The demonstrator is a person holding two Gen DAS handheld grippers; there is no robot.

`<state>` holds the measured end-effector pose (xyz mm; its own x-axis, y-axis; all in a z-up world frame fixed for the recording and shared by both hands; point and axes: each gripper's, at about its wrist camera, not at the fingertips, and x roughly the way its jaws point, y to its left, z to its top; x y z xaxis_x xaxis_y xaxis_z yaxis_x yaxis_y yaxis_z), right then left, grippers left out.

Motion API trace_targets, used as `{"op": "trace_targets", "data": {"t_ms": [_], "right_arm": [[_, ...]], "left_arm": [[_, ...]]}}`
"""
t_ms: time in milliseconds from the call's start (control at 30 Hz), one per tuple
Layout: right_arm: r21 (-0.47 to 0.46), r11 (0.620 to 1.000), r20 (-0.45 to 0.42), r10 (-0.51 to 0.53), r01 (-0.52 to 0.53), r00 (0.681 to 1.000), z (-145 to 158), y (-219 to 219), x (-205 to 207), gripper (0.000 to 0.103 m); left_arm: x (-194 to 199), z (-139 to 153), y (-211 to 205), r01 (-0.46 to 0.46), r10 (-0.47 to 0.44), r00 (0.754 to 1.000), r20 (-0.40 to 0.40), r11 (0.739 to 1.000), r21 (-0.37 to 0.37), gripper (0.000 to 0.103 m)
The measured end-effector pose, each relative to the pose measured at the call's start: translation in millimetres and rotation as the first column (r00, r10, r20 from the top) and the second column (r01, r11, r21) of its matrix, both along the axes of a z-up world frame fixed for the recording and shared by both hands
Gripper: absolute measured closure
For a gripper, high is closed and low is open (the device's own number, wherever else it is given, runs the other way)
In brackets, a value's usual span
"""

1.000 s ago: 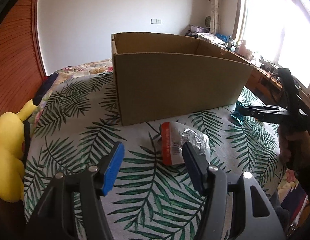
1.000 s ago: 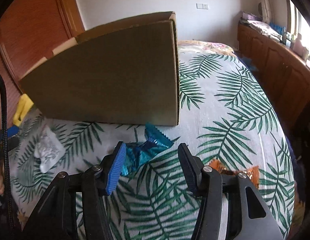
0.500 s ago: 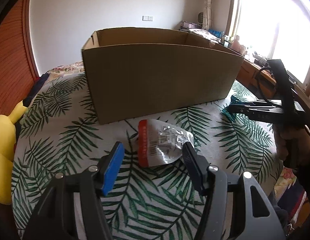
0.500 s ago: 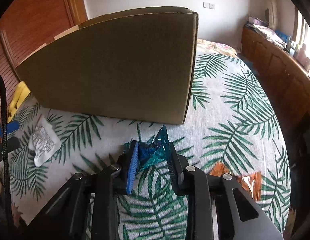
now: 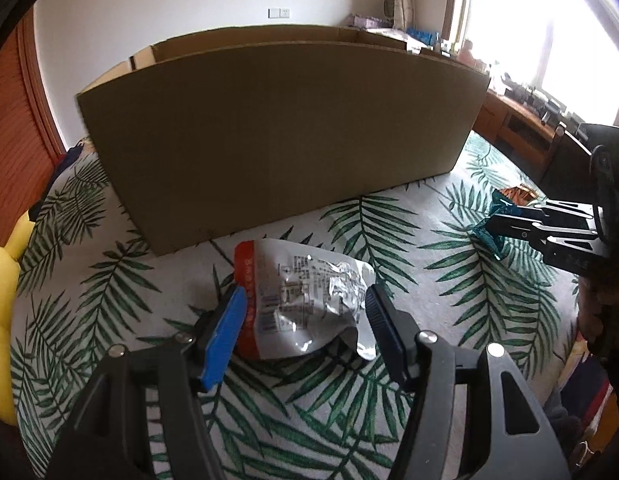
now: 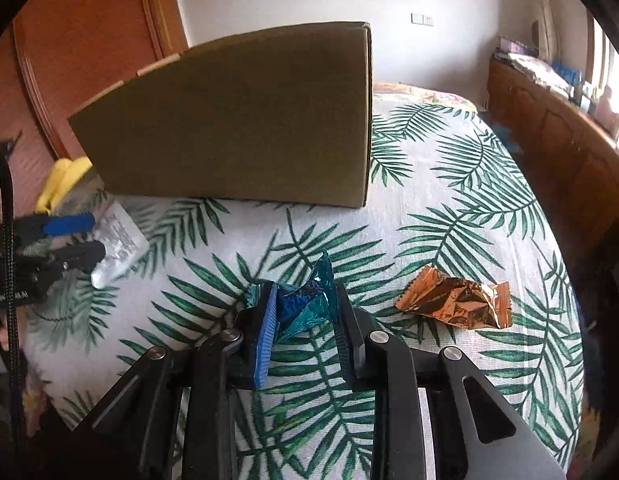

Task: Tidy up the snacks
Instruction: 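Close right tool on the teal candy while left tool grasps the white red-striped pack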

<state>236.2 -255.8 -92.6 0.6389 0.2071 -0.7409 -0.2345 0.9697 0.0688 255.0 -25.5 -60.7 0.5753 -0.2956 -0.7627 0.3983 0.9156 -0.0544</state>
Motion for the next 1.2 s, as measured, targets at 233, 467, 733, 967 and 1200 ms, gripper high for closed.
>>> {"op": "trace_targets", "data": {"t_ms": [233, 467, 733, 967, 1200], "right_arm": [[0.007, 1.0, -0.001, -0.001, 0.001, 1.0, -3.2, 2.0, 2.0, 0.076], [-0.03, 1.0, 0.021, -0.003, 0.004, 1.0, -5.5, 7.3, -0.6, 0.076], [-0.034, 0.999, 0.025, -0.005, 0.006, 1.0, -6.4, 8.2, -0.9, 0.076], [-0.029, 1.0, 0.024, -0.005, 0.006, 1.0, -6.4, 7.1, -0.6, 0.076], [-0.028, 1.0, 0.024, -0.005, 0.005, 1.0, -6.0, 7.2, -0.6, 0.076]], "left_arm": [[10.2, -5.5, -9.4, 0.009, -0.009, 1.0, -0.004, 0.999, 0.047, 0.035], [16.0, -12.3, -23.2, 0.019, -0.02, 1.0, 0.004, 0.995, 0.102, 0.029], [20.6, -15.8, -37.9, 0.033, -0.034, 0.999, 0.011, 0.992, 0.124, 0.018], [23.8, -16.6, -25.8, 0.038, -0.036, 0.999, -0.022, 0.997, 0.061, 0.023], [8.6, -9.8, -11.0, 0.053, -0.053, 0.999, -0.007, 0.999, -0.007, 0.058]]}}
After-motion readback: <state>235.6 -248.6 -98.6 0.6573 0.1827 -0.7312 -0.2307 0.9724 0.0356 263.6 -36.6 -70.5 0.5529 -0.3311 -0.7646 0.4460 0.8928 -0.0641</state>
